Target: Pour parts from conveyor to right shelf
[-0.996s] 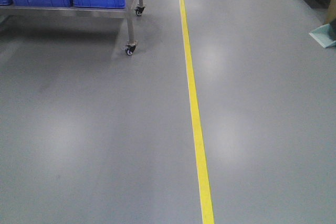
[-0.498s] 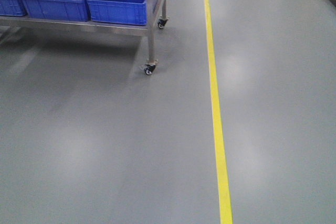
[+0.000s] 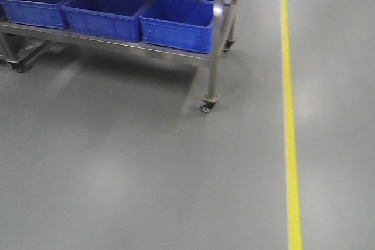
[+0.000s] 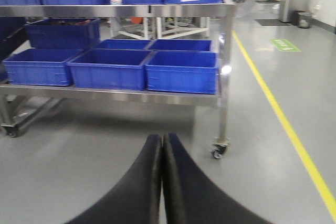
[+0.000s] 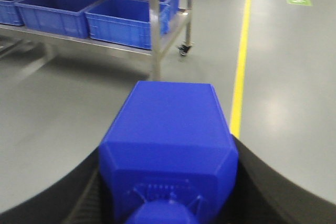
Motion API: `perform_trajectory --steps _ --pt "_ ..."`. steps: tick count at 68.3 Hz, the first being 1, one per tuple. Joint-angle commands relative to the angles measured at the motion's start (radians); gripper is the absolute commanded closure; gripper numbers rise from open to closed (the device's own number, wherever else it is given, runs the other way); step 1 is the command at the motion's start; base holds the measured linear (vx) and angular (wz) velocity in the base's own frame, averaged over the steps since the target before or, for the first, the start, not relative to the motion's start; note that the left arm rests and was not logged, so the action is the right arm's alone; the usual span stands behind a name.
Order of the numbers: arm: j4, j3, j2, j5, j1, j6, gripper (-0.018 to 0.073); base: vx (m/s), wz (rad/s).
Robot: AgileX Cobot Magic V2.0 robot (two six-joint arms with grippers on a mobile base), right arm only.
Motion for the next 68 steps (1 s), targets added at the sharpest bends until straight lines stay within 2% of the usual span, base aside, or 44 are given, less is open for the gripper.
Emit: perform_trajectory --steps 1,68 --pt "-0.002 -0.028 0.011 -0.082 0.000 -0.003 0.0565 0.56 0.45" --pt "-0.002 -0.028 0.011 -0.083 0.000 -0.003 0.0565 0.57 0.64"
